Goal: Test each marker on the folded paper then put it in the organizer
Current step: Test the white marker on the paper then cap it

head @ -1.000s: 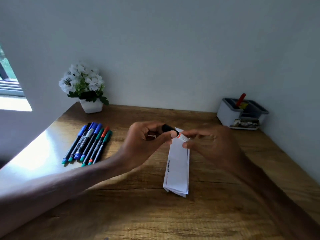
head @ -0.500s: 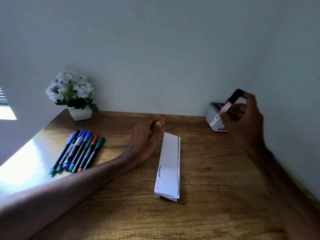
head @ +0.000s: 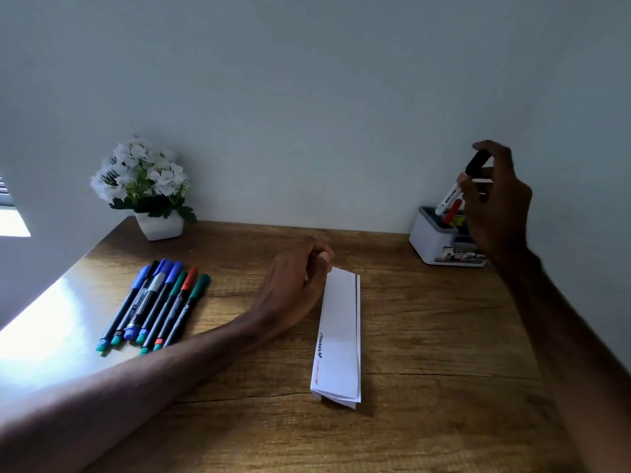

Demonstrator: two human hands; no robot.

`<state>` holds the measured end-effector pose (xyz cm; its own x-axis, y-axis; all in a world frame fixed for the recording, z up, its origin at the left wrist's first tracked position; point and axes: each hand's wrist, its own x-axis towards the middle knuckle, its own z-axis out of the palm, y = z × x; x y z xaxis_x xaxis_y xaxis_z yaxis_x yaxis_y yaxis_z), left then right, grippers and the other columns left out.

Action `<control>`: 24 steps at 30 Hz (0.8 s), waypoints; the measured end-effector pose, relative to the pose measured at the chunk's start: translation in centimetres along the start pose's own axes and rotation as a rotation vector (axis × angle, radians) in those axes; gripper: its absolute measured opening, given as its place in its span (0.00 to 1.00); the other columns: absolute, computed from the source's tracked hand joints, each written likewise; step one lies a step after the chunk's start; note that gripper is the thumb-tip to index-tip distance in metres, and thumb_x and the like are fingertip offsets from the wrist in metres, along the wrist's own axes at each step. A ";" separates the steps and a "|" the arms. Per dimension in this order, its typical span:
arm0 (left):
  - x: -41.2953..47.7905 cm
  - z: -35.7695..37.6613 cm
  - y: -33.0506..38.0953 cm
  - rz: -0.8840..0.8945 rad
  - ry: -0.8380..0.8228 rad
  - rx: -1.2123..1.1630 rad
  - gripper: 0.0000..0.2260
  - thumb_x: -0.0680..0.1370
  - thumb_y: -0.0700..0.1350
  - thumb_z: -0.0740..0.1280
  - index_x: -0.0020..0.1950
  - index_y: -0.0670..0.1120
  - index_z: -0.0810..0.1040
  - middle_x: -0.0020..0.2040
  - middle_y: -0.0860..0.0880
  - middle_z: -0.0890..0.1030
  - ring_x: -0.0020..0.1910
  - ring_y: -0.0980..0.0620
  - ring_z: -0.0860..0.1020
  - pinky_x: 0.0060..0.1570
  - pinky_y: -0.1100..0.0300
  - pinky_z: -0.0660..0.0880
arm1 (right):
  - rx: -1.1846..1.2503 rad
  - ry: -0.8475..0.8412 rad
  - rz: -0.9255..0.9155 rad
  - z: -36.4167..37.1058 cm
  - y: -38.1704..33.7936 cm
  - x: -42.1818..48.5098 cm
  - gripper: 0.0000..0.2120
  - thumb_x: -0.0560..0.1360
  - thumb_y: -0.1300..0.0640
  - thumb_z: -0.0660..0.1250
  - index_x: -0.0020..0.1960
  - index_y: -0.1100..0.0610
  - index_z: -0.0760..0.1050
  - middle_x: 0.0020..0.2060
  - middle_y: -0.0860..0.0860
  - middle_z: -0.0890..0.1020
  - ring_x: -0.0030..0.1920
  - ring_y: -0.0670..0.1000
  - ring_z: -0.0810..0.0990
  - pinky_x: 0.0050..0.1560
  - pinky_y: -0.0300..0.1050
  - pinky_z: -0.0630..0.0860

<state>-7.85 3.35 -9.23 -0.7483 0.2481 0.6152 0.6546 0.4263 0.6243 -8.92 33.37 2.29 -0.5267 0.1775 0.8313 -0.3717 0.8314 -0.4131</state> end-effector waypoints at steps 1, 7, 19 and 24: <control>0.0 0.0 0.0 -0.005 -0.001 0.002 0.06 0.85 0.46 0.61 0.56 0.49 0.78 0.47 0.55 0.82 0.46 0.57 0.81 0.44 0.53 0.80 | -0.004 -0.025 -0.003 0.2 0.2 -0.2 0.20 0.80 0.62 0.66 0.70 0.50 0.69 0.50 0.55 0.84 0.48 0.51 0.85 0.52 0.52 0.83; 0.0 0.1 -0.2 -0.008 -0.019 0.016 0.07 0.85 0.48 0.61 0.56 0.49 0.78 0.47 0.55 0.82 0.47 0.56 0.81 0.44 0.52 0.81 | -0.046 -0.106 0.010 0.8 1.6 -0.9 0.19 0.78 0.63 0.70 0.66 0.50 0.73 0.50 0.56 0.84 0.51 0.54 0.85 0.53 0.58 0.82; 0.0 0.0 -0.2 -0.017 -0.025 0.056 0.07 0.85 0.47 0.61 0.56 0.49 0.79 0.47 0.56 0.81 0.45 0.61 0.79 0.41 0.70 0.74 | -0.088 -0.049 -0.041 0.9 1.1 -2.2 0.15 0.76 0.64 0.73 0.62 0.61 0.78 0.55 0.57 0.83 0.55 0.53 0.82 0.53 0.42 0.77; -0.1 -0.2 0.0 -0.009 -0.029 0.087 0.07 0.85 0.48 0.61 0.56 0.49 0.78 0.47 0.57 0.81 0.45 0.61 0.79 0.42 0.61 0.77 | -0.081 -0.051 -0.145 1.6 -2.1 -4.1 0.09 0.77 0.65 0.70 0.56 0.61 0.80 0.52 0.56 0.84 0.52 0.51 0.82 0.55 0.37 0.75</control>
<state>-7.76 3.12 -9.25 -0.7576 0.2689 0.5948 0.6372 0.5025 0.5844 -7.17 30.06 -0.85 -0.5114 0.0276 0.8589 -0.3849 0.8863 -0.2576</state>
